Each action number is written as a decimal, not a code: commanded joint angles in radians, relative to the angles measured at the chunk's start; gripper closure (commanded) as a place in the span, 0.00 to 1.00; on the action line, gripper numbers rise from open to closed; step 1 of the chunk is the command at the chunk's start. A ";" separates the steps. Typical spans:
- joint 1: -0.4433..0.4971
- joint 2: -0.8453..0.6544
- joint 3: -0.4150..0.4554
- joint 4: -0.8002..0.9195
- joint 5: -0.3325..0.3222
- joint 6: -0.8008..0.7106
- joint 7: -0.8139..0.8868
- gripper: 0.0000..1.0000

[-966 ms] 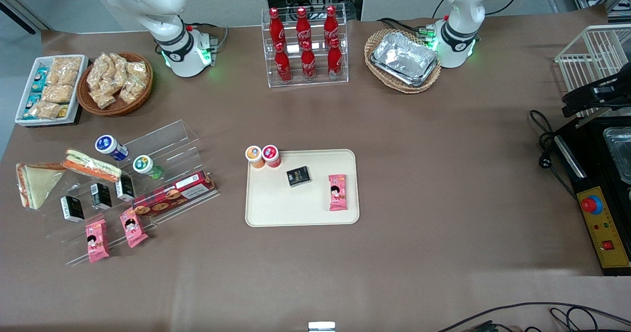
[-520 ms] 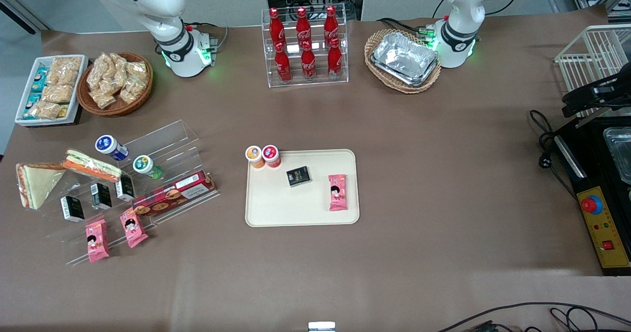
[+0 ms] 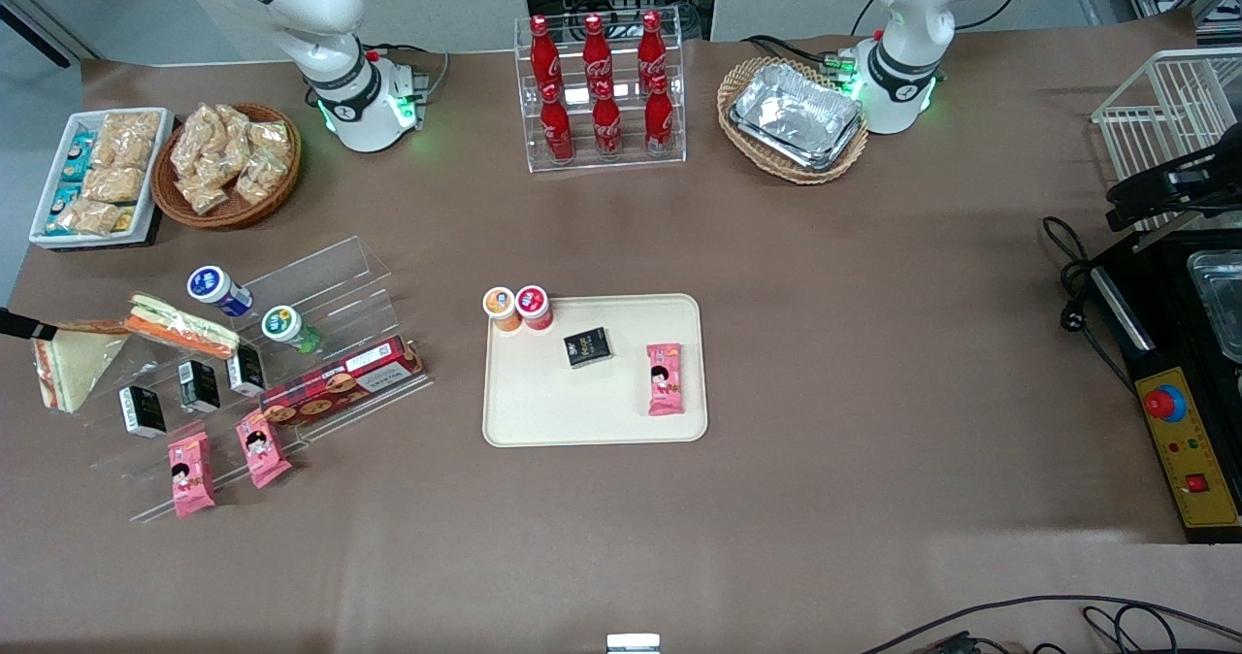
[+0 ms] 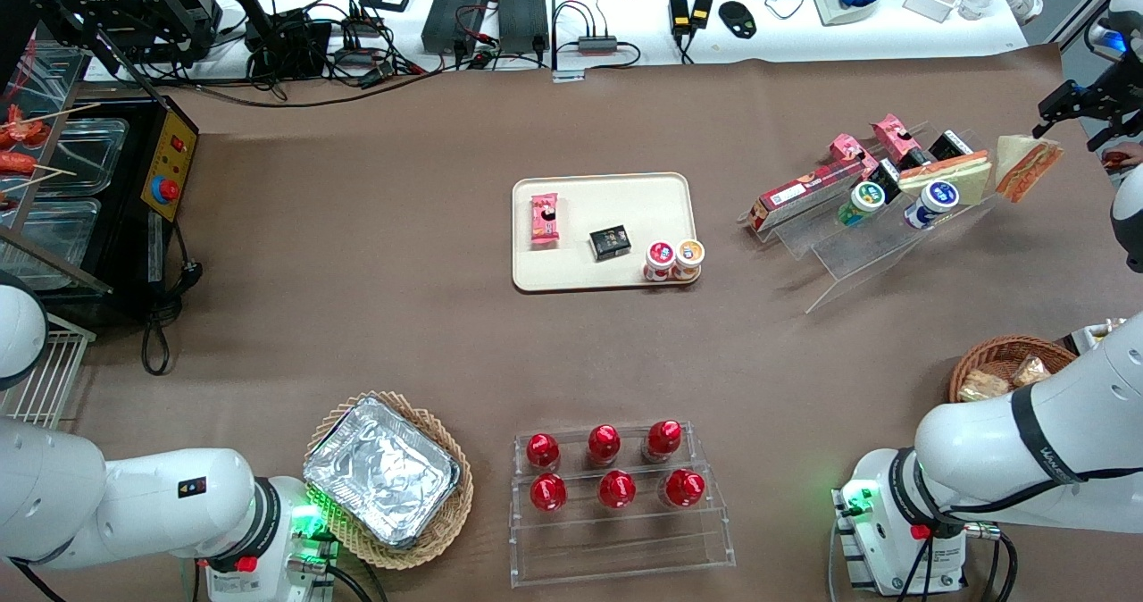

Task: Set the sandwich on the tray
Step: 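Close the right gripper on the wrapped triangle sandwich's edge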

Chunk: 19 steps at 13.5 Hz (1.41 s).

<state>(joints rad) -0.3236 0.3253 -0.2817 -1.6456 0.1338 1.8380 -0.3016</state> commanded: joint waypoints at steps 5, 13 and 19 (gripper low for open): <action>-0.011 0.037 0.010 -0.078 0.069 0.108 0.010 0.00; -0.008 0.035 0.015 -0.077 0.087 0.106 0.029 0.70; 0.076 0.000 0.024 0.051 0.060 0.054 0.067 0.69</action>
<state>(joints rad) -0.3090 0.3598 -0.2593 -1.6792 0.1973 1.9358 -0.2587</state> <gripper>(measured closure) 0.661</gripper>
